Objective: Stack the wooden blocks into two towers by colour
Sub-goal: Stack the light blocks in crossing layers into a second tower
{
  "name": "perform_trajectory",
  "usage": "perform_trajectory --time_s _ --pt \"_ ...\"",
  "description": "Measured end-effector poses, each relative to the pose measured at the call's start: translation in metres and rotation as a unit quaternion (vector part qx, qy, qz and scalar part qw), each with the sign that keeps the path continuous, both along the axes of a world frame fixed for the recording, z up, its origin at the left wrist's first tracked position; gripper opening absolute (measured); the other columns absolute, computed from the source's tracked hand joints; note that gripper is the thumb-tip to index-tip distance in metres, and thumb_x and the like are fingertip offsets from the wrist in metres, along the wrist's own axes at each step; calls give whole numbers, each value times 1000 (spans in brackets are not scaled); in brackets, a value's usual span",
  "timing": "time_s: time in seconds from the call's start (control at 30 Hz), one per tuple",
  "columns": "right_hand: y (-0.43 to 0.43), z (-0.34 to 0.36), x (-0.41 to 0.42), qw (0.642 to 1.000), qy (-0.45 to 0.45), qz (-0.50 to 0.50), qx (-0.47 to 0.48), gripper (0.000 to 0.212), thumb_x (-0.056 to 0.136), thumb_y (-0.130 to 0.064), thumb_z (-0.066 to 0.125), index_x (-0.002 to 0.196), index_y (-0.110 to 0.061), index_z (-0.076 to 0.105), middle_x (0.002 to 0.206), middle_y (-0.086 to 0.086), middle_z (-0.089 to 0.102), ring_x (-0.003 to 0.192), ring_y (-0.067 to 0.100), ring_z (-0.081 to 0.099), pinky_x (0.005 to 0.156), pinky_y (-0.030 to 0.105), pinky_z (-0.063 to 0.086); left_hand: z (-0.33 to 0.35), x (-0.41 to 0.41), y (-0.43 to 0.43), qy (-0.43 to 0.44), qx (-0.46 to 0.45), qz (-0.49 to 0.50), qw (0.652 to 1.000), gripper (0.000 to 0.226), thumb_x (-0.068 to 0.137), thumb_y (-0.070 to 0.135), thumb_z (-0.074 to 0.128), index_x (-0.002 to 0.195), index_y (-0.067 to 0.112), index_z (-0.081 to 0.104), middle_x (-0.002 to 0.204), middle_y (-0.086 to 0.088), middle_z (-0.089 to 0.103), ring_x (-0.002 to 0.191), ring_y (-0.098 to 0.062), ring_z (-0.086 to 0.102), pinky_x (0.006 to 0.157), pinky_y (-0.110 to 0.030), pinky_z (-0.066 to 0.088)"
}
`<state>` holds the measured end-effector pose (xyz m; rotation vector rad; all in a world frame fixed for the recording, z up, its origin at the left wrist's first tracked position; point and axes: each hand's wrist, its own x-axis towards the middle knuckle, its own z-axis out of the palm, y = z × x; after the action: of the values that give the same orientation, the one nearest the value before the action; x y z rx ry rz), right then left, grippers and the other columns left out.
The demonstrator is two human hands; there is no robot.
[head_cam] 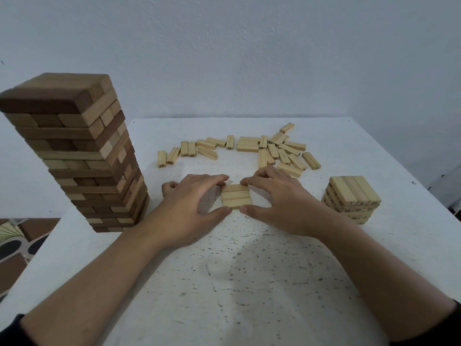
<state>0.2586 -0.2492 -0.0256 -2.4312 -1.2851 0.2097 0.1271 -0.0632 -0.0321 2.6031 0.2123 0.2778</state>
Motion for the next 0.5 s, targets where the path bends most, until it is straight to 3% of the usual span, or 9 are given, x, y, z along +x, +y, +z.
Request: perform_trajectory --time_s 0.5 --pt "1 0 -1 1000 -7 0 3 59 94 -59 56 148 -38 44 128 -13 41 122 10 36 110 41 31 -3 2 3 -10 9 -1 1000 61 92 60 61 148 44 44 136 33 49 132 9 30 110 -38 15"
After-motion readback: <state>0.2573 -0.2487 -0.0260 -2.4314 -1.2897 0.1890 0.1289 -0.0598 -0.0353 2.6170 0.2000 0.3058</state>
